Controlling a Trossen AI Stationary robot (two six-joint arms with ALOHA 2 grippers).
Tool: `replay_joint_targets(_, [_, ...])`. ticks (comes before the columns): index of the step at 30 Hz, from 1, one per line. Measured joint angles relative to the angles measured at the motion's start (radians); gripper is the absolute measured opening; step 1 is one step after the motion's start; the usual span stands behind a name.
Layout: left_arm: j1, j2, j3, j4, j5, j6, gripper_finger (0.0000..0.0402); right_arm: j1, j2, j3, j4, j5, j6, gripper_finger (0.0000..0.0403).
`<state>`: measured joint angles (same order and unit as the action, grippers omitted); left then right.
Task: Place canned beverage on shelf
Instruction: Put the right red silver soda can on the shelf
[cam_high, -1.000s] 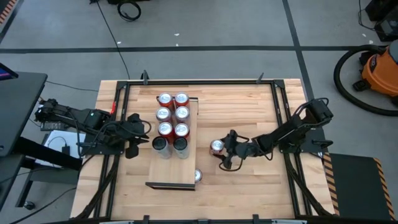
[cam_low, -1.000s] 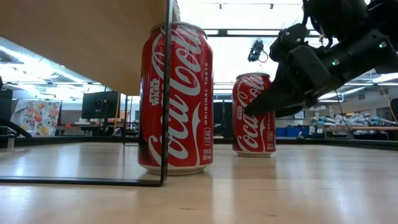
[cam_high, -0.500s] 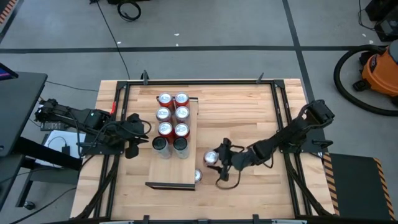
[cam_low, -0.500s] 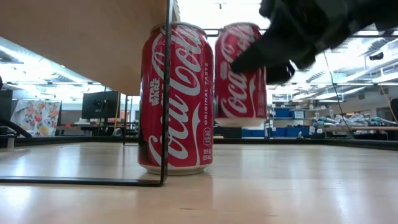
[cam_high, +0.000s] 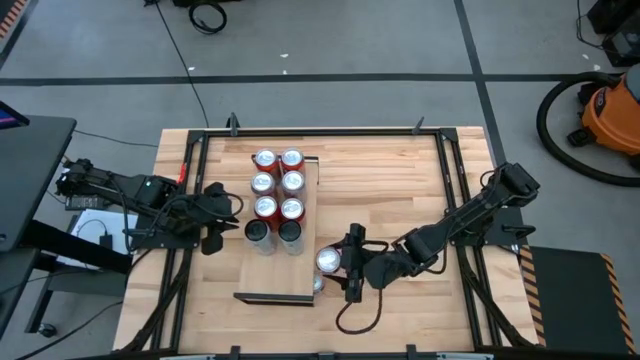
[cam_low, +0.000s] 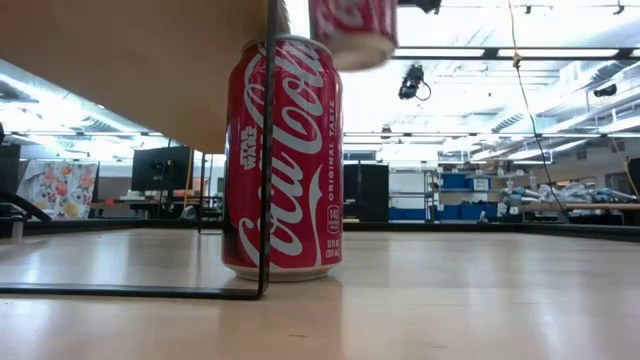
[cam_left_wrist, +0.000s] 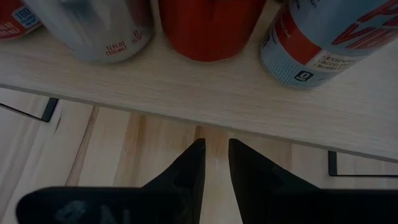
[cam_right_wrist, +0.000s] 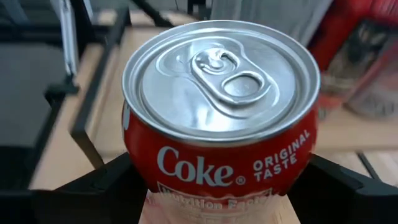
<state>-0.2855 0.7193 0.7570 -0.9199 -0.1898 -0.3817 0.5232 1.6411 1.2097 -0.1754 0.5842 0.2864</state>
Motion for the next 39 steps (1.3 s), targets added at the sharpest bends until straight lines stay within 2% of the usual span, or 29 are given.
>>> replay_joint_targets(3, [0.0, 0.0, 0.0, 0.0, 0.0, 0.0, 0.0079, 0.0, -0.001, 0.014, 0.049, -0.007, -0.027, 0.0322])
replay_joint_targets(12, [0.0, 0.0, 0.0, 0.001, 0.0, 0.001, 0.0079, -0.031, 0.008, 0.014, 0.217, -0.149, -0.062, 0.0323])
replay_joint_targets(17, [0.0, 0.0, 0.0, 0.004, 0.0, 0.001, 0.0079, -0.055, 0.029, 0.031, 0.25, -0.217, -0.078, 0.0323])
replay_joint_targets(20, [0.0, 0.001, 0.0, 0.007, 0.0, 0.001, 0.0079, -0.063, 0.073, 0.093, 0.235, -0.222, -0.1, 0.0323])
replay_joint_targets(30, [0.0, 0.0, 0.002, 0.006, 0.0, 0.003, 0.0079, -0.063, 0.257, 0.362, -0.005, -0.158, -0.09, 0.0323])
replay_joint_targets(39, [0.0, 0.0, 0.001, 0.001, 0.0, 0.008, 0.0079, -0.069, 0.274, 0.363, -0.026, -0.11, 0.011, 0.0323])
